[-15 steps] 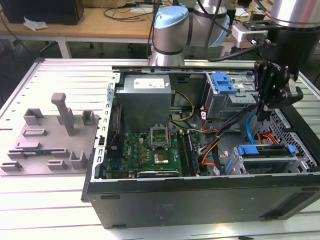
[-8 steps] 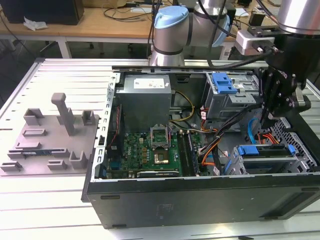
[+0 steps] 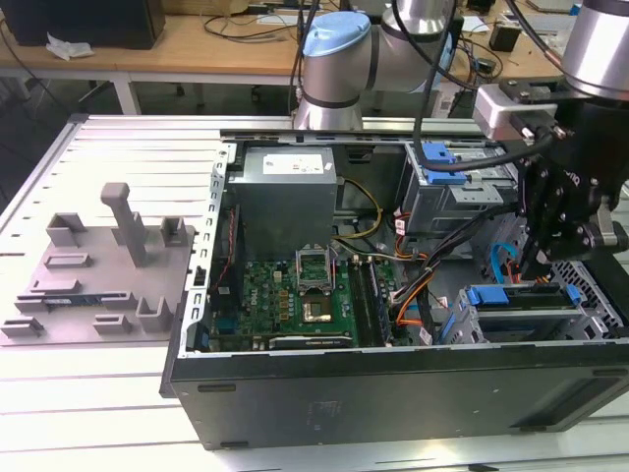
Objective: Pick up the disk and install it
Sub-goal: 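Insert the second disk wire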
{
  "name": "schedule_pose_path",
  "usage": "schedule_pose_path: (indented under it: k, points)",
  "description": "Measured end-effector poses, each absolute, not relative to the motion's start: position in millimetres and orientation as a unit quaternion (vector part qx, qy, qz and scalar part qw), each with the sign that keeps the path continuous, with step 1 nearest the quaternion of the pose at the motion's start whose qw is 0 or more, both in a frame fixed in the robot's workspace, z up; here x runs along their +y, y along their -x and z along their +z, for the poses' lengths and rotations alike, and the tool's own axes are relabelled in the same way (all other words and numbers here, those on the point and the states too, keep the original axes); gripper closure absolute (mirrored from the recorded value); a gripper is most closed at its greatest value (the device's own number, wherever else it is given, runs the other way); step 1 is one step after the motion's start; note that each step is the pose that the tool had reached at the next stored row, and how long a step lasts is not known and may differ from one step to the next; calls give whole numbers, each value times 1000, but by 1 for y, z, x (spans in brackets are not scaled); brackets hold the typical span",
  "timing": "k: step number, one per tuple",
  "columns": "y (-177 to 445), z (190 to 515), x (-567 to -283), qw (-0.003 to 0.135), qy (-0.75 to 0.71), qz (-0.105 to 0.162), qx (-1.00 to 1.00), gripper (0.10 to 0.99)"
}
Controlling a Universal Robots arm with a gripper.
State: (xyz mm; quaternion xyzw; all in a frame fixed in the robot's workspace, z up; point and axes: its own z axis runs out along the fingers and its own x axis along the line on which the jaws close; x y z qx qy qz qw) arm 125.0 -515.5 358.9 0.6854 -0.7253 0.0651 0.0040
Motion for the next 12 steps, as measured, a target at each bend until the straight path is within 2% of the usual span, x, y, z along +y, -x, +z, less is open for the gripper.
schedule_pose_path:
  k: [12]
  points:
    - [-127, 357, -517, 3, -685, 59, -726, 925]
